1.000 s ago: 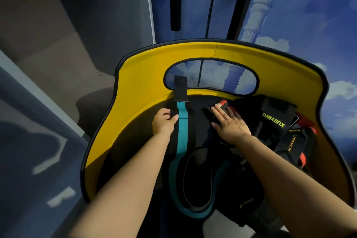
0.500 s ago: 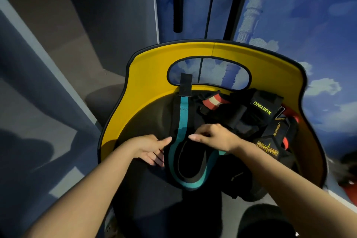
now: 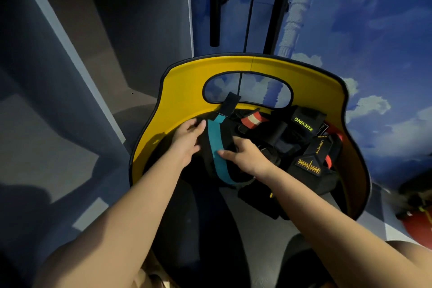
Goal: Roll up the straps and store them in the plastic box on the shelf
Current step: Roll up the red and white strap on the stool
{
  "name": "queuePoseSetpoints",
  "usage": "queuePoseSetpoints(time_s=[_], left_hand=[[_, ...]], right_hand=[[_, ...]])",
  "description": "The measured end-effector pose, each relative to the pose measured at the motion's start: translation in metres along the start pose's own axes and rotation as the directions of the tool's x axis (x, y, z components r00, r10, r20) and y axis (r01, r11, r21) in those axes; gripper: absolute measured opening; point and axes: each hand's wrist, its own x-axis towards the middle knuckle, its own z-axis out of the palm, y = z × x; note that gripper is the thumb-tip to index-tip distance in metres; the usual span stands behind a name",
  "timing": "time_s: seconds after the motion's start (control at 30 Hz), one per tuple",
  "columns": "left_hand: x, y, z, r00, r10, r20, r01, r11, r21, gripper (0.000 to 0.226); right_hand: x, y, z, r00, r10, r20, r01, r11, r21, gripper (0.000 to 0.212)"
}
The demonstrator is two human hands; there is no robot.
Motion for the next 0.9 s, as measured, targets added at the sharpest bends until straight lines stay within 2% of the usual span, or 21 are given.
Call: queuePoseSetpoints(time_s=[0.07, 0.13, 0.2, 0.27, 0.3, 0.37, 0.43, 0.5, 0.53, 0.6, 0.67, 0.73, 0.8, 0.9], left_hand=[[-0.008, 0.003, -0.004, 0.987, -0.083, 0.137, 0.089, 0.995, -0.035, 0.06], [-0.015, -0.003, -0.014, 0.935, -0.183, 0.305, 0.18, 0.983, 0.038, 0.07], [-0.025, -0.011, -0.022, 0.865, -0.242, 0.44, 0.186, 0.968, 0.166, 0.054], [-0.035, -0.017, -0.025, 0.832, -0.247, 0.496, 0.11, 0.951, 0.289, 0.037], [-0.037, -0.019, -0.025, 0.84, -0.227, 0.493, 0.061, 0.942, 0.33, 0.031], [-0.042, -0.02, -0.024, 0.865, -0.182, 0.467, 0.004, 0.934, 0.356, 0.026], [-0.046, -0.021, -0.023, 0.89, -0.149, 0.431, -0.003, 0.943, 0.333, 0.028], [-0.05, -0.021, -0.022, 0.909, -0.125, 0.397, 0.015, 0.963, 0.269, 0.027], [-0.053, -0.02, -0.022, 0.916, -0.117, 0.383, 0.017, 0.967, 0.255, 0.026], [-0.056, -0.021, -0.021, 0.917, -0.135, 0.375, 0.017, 0.954, 0.301, 0.03], [-0.061, -0.024, -0.021, 0.902, -0.201, 0.381, 0.048, 0.926, 0.374, 0.039], [-0.065, -0.033, -0.022, 0.897, -0.283, 0.339, 0.126, 0.899, 0.419, 0.059], [-0.067, -0.043, -0.021, 0.926, -0.302, 0.226, 0.176, 0.875, 0.45, 0.076], [-0.071, -0.057, -0.017, 0.969, -0.232, 0.09, 0.168, 0.877, 0.45, 0.066]], right_hand=[[0.006, -0.006, 0.0, 0.998, 0.024, -0.055, -0.014, 0.987, 0.162, 0.027], [0.008, -0.013, -0.003, 0.996, 0.06, -0.071, -0.036, 0.954, 0.297, 0.022], [0.009, -0.018, -0.005, 0.993, 0.095, -0.065, -0.064, 0.925, 0.375, 0.013], [0.008, -0.018, -0.006, 0.989, 0.138, -0.058, -0.098, 0.89, 0.445, 0.009], [0.006, -0.016, -0.006, 0.986, 0.156, -0.053, -0.113, 0.872, 0.476, 0.013], [0.0, -0.009, -0.005, 0.982, 0.184, -0.03, -0.144, 0.851, 0.505, 0.034], [-0.01, 0.0, -0.005, 0.986, 0.161, 0.033, -0.156, 0.851, 0.501, 0.059], [-0.021, 0.01, -0.006, 0.986, 0.128, 0.108, -0.163, 0.883, 0.44, 0.07], [-0.026, 0.015, -0.006, 0.983, 0.121, 0.137, -0.167, 0.901, 0.401, 0.064], [-0.037, 0.02, -0.006, 0.978, 0.108, 0.179, -0.167, 0.919, 0.357, 0.033], [-0.046, 0.025, -0.003, 0.974, 0.116, 0.193, -0.18, 0.918, 0.353, 0.015], [-0.055, 0.029, 0.001, 0.962, 0.156, 0.225, -0.227, 0.914, 0.336, 0.009], [-0.065, 0.036, 0.007, 0.937, 0.226, 0.268, -0.304, 0.903, 0.302, 0.004], [-0.075, 0.053, 0.021, 0.868, 0.345, 0.358, -0.437, 0.872, 0.22, 0.012]])
